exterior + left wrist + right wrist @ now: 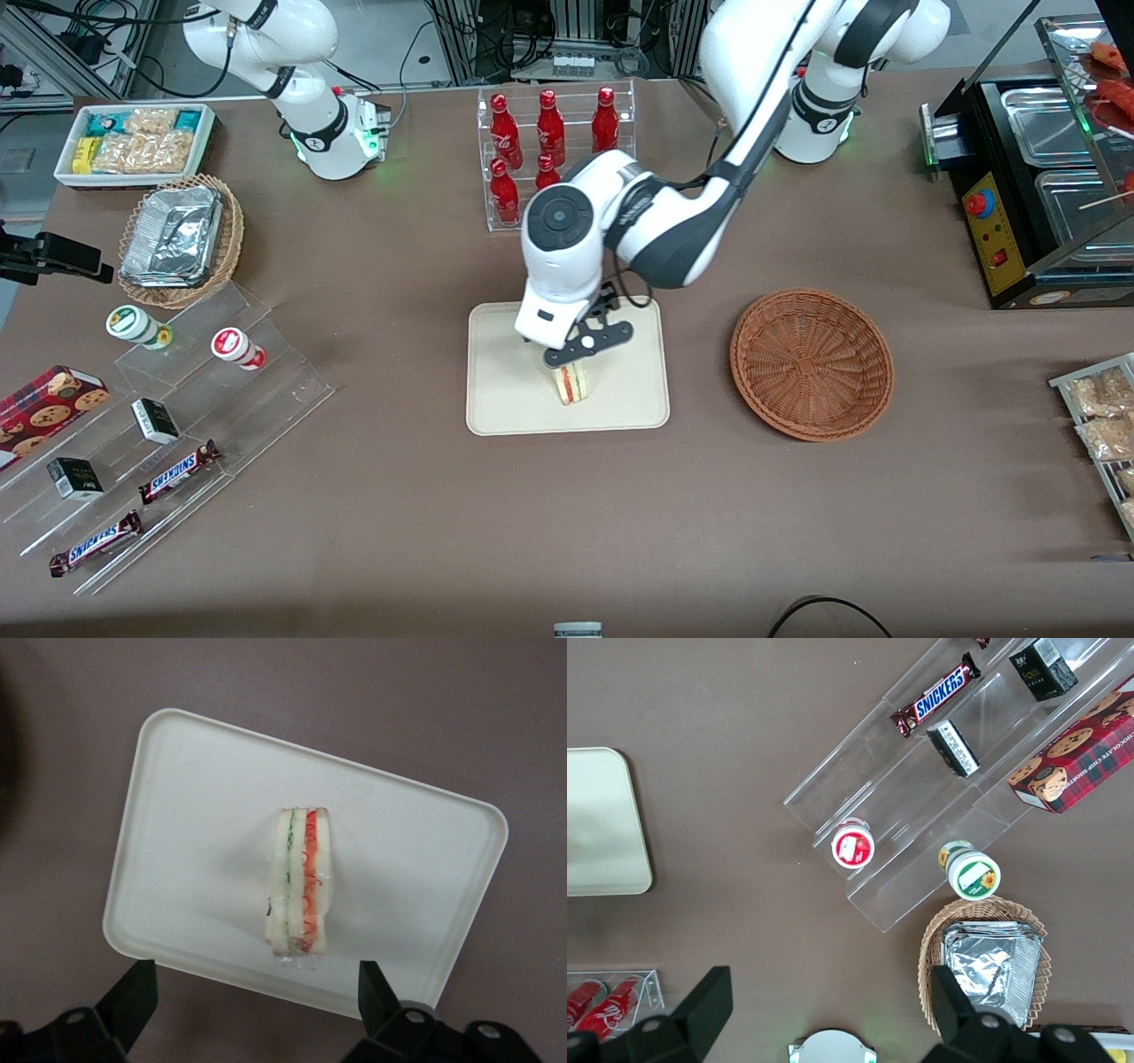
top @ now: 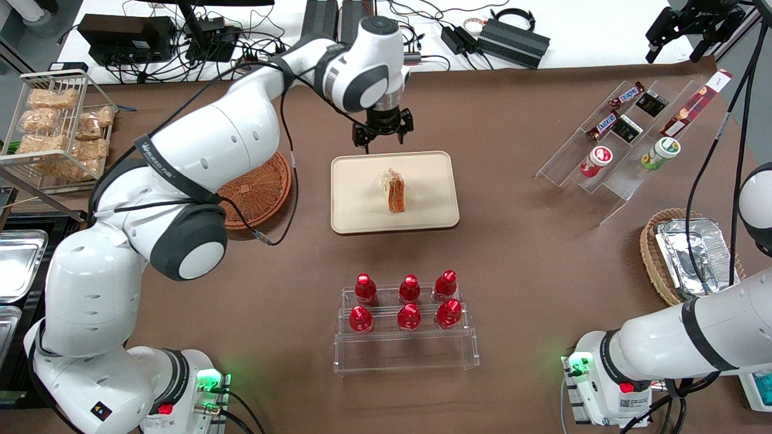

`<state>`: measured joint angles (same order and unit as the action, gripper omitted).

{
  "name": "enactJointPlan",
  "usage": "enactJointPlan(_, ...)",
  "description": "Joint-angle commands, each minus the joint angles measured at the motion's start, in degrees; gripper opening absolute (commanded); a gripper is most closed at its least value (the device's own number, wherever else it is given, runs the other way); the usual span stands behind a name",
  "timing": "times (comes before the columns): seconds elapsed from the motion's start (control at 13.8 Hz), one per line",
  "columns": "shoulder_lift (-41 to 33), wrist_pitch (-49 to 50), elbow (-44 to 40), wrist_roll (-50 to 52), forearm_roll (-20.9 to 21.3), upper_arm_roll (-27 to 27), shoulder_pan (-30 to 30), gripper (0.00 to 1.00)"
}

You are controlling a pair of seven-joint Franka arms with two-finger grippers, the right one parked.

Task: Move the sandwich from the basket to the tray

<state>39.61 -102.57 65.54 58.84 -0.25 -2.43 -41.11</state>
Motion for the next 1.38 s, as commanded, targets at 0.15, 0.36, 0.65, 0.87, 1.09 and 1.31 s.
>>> enactJointPlan(0.15,-6.8,6.7,2.6,-10.6,-0.8,0.6,8.4,1.00)
enactJointPlan(0.36,-12.5,6.9,9.3,-22.6,-1.0,0.6,14.0,1.00)
enactJointPlan(0.65,-20.0,9.4,16.0,-37.4,-0.9,0.7,21.1,1.00)
enactJointPlan(0.87,-25.9,9.8,21.1,-46.3,-0.8,0.7,26.6,1.00)
enactJointPlan(1.09,-30.7,10.1,25.0,-53.8,-0.8,0.8,29.8,1.00)
enactJointPlan(1.31,-36.0,12.3,28.1,-59.4,-0.7,-1.1,36.2,1.00)
